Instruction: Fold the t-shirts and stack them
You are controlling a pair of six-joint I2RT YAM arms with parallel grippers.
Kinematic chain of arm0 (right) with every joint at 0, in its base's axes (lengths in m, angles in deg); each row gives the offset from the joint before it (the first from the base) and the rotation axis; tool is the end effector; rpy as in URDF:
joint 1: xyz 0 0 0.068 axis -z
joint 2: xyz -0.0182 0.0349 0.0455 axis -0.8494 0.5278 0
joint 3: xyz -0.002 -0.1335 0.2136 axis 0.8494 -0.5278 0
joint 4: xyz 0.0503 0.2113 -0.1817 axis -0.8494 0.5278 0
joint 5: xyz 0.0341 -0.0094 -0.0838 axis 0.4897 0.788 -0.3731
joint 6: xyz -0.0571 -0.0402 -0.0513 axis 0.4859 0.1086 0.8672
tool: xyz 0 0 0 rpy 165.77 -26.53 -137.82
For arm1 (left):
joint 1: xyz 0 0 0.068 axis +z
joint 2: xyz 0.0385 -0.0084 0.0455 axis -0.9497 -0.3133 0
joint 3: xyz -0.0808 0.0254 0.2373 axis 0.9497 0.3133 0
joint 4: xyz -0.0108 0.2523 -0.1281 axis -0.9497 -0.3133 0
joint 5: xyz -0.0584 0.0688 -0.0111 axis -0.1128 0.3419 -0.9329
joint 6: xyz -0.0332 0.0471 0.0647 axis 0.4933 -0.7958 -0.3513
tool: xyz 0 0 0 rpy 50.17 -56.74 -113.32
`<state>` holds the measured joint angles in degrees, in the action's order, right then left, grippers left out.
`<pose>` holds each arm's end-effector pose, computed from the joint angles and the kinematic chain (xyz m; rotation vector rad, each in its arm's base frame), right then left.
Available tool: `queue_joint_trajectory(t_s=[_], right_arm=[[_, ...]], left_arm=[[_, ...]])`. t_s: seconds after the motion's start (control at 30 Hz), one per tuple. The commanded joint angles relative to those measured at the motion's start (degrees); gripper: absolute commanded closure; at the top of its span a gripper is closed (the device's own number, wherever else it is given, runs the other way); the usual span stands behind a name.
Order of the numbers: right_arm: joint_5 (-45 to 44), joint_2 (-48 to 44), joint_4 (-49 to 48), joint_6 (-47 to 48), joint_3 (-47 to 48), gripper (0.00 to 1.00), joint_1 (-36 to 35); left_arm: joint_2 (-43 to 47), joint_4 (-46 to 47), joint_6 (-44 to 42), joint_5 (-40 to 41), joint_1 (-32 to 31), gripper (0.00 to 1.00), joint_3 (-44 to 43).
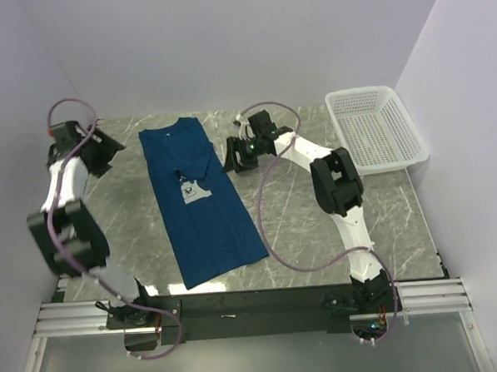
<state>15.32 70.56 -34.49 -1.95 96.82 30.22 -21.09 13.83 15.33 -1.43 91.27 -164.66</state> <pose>0.4504 0.2899 0.1150 -0.5267 2.4957 1.1064 0.4191 0.1289 0.2090 -1.0049 2.1205 -0.4402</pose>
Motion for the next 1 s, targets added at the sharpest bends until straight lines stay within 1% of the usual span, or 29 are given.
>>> queue_joint_trajectory(t_s=[0.0, 0.03, 0.07, 0.1, 0.13, 0.17, 0.2, 0.23, 0.27, 0.3, 0.33, 0.4, 0.47, 0.5, 0.57, 0.6, 0.63, 0.67, 0.7, 0.73, 0.77, 0.8, 0.83, 0.87, 0.9, 0.93, 0.97], right_arm=[[5.86, 7.79, -5.53, -9.58, 12.36, 0.3, 1.99], [6.48, 11.46, -5.88, -12.81, 14.91, 0.3, 2.43], [6.57, 12.98, -7.02, -14.24, 19.37, 0.31, 2.52], [6.49, 14.3, -7.9, -15.47, 20.98, 0.31, 2.61], [5.96, 16.23, -8.52, -17.31, 22.57, 0.31, 2.61], [4.48, 17.12, -9.65, -18.11, 25.45, 0.32, 2.7], [4.03, 17.73, -10.45, -19.16, 26.53, 0.33, 2.78], [3.42, 18.78, -11.85, -21.96, 27.23, 0.33, 2.87], [2.19, 19.14, -14.3, -23.64, 27.94, 0.36, 3.22], [2.01, 19.41, -15.72, -27.31, 28.2, 0.37, 3.31], [1.92, 20.54, -16.77, -28.83, 28.55, 0.37, 3.4], [3.14, 21.87, -18.62, -30.59, 30.66, 0.39, 3.4], [3.58, 22.31, -17.33, -28.77, 31.89, 0.39, 3.4], [4.11, 22.22, -16.18, -24.75, 32.33, 0.39, 3.49], [7.0, 20.12, -12.31, -17.89, 32.08, 0.38, 3.84], [9.97, 18.37, -10.74, -9.16, 30.68, 0.37, 4.28], [11.48, 12.96, -9.24, -3.5, 28.41, 0.36, 4.37], [12.71, 9.25, -5.83, 2.74, 21.6, 0.35, 4.28], [14.55, 1.47, -2.93, 16.46, 14.91, 0.3, 3.93], [15.27, -2.35, 1.1, 25.47, 12.24, 0.3, 3.58], [15.62, -6.04, 12.98, 34.96, 9.86, 0.29, 3.05], [14.84, -9.64, 19.97, 55.24, 7.31, 0.29, 2.18], [11.09, -17.6, 27.79, 63.45, -0.72, 0.29, 0.43], [8.97, -22.2, 28.04, 69.45, -6.89, 0.29, -0.54], [7.03, -32.43, 26.21, 78.47, -14.08, 0.29, -1.34], [5.27, -37.67, 23.58, 82.74, -28.86, 0.26, -2.74], [3.86, -42.5, 18.95, 87.48, -35.8, 0.23, -3.36]], left_arm=[[13.69, 5.49, -0.23, -5.23, 0.07, 0.17, 10.29], [19.9, 5.58, -0.67, -6.47, 0.07, 0.17, 15.8], [22.92, 5.67, -1.11, -7.35, 0.16, 0.16, 18.38], [25.82, 5.84, -1.11, -9.79, 0.07, 0.16, 21.02], [31.16, 5.93, -1.02, -11.04, 0.16, 0.16, 25.92], [33.65, 5.5, -1.28, -12.09, 0.07, 0.16, 27.79], [38.11, 4.97, -1.02, -12.8, 0.16, 0.16, 29.72], [40.07, 4.53, -0.76, -15.42, 0.16, 0.15, 32.96], [41.92, 4.35, -0.5, -16.31, 0.07, 0.15, 34.47], [45.07, 4.09, -0.32, -17.19, 0.07, 0.16, 36.75], [46.32, 3.48, -0.23, -19.03, 0.07, 0.16, 37.65], [48.52, 2.16, -0.76, -19.75, 0.07, 0.16, 38.62], [49.05, 3.73, 0.38, -22.73, -0.1, 0.16, 41.42], [48.27, 3.82, 0.73, -22.91, -0.28, 0.17, 43.09], [46.87, 2.0, 2.74, -20.38, -1.24, 0.2, 43.89], [45.12, 1.02, 3.54, -19.32, -3.86, 0.21, 43.89], [44.32, 0.32, 4.85, -17.66, -6.06, 0.23, 43.98], [43.7, -2.82, 8.0, -12.77, -8.61, 0.26, 43.9], [42.56, -3.99, 9.68, -10.37, -14.03, 0.27, 43.89], [42.29, -4.78, 11.27, -8.87, -16.78, 0.28, 44.33], [42.11, -7.05, 15.28, -5.63, -19.15, 0.32, 44.77], [42.81, -7.77, 17.41, -4.82, -24.22, 0.33, 46.08], [43.69, -8.47, 20.74, -4.29, -28.19, 0.34, 46.87], [44.91, -8.91, 22.86, -3.59, -30.06, 0.36, 47.84], [48.75, -10.75, 24.71, -2.97, -31.82, 0.36, 49.59], [51.14, -11.46, 26.38, -2.53, -33.57, 0.36, 50.39], [53.6, -12.77, 29.53, -2.09, -34.98, 0.35, 51.09]])
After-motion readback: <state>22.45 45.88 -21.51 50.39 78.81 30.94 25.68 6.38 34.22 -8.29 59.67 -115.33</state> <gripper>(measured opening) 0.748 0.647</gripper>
